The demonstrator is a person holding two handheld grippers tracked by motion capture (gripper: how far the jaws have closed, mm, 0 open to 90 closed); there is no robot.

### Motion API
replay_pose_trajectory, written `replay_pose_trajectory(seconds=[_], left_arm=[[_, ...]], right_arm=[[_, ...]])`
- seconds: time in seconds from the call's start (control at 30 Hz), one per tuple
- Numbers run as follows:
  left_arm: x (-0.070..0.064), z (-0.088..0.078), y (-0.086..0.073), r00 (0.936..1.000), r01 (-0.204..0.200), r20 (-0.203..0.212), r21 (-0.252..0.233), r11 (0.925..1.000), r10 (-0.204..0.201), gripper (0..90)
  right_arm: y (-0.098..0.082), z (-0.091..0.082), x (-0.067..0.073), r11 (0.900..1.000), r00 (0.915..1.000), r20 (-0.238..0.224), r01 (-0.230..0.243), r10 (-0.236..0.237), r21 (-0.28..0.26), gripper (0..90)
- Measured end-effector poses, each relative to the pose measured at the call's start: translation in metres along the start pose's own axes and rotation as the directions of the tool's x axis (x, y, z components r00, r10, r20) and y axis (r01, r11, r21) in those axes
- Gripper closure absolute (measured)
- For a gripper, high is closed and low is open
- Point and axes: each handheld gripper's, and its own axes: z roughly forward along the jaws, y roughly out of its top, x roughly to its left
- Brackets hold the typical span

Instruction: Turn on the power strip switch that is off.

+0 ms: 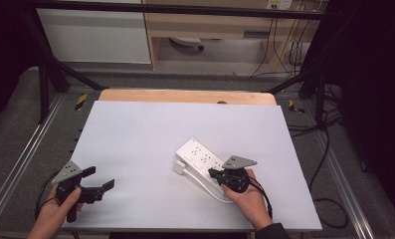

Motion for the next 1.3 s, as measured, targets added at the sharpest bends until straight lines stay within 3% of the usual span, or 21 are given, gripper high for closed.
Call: replay_pose_trajectory(seconds=[1.3], left_arm=[[0.0,0.0005,-0.0004,1.0,-0.005,0.0,0.006,1.0,0.005,7.7]], right_arm=[[-0.0023,0.0021,0.0,1.0,1.0,-0.003,0.004,-0.004,0.011,90.0]])
